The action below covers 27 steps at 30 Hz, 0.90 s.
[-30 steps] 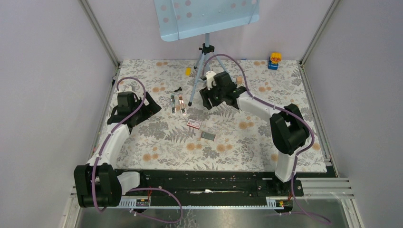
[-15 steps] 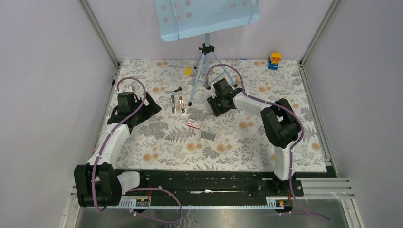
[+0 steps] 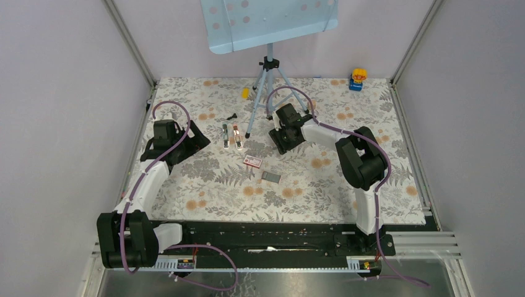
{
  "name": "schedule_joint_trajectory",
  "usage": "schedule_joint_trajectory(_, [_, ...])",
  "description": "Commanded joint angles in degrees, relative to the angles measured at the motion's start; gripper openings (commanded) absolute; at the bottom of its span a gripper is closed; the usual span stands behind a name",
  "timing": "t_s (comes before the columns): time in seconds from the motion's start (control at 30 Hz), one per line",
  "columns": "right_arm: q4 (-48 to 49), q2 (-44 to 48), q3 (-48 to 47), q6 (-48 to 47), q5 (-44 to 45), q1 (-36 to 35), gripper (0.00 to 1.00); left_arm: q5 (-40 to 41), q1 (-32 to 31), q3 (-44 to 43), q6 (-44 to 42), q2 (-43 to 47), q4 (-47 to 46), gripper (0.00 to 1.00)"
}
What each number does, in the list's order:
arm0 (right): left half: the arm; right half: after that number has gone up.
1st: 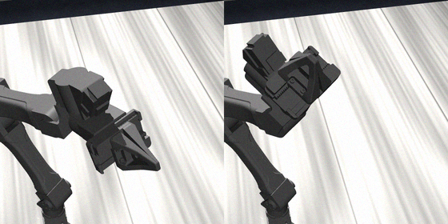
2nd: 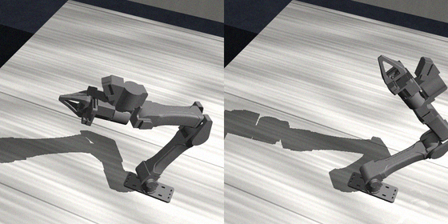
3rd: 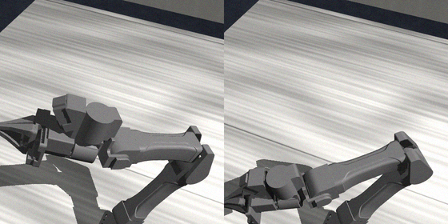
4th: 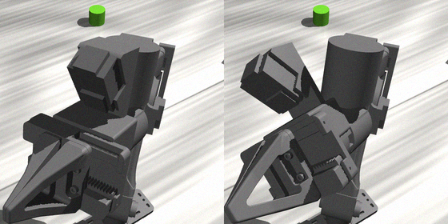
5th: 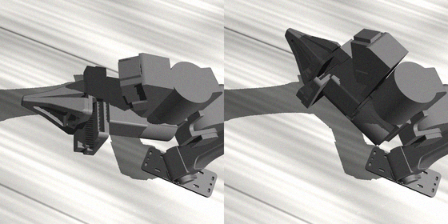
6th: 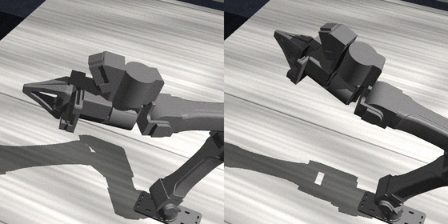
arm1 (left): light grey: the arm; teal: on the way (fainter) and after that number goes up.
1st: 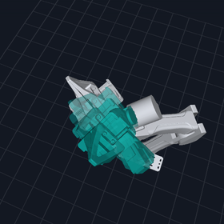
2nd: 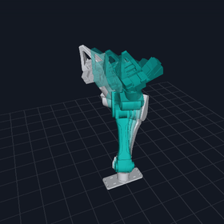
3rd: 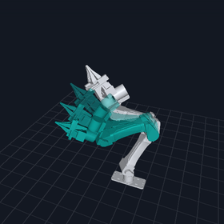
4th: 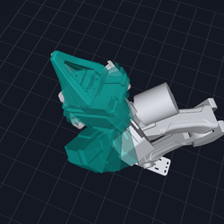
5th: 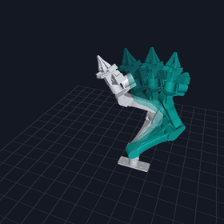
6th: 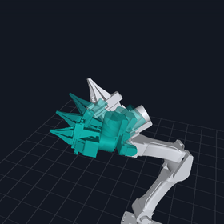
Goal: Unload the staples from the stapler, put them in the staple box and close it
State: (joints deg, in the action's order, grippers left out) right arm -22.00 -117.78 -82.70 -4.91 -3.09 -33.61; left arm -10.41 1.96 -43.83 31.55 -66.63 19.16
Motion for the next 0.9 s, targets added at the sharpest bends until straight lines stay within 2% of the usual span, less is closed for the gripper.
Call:
schedule_joint_trajectory(0.0, [-1.28,-1.75,-3.17,-1.71,-0.29,-0.74,0.55,-0.75,0.41,-0.36,-0.17,-0.39,-2.89,0.99])
schedule_joint_trajectory(0.2, [-2.67,-4.67,-5.44,-3.15,4.18,-2.02,0.52,-0.71,0.59,-0.29,-0.17,-0.34,-2.90,0.99])
schedule_joint_trajectory(0.47, [-1.88,-6.12,-6.11,-2.71,6.47,-2.41,0.42,-1.05,0.77,-0.37,-0.19,-0.69,-2.96,0.99])
schedule_joint_trajectory(0.87, [0.99,-5.81,-5.35,-1.04,3.23,-2.26,0.28,-1.48,1.12,-0.38,-0.01,-1.04,-3.06,0.99])
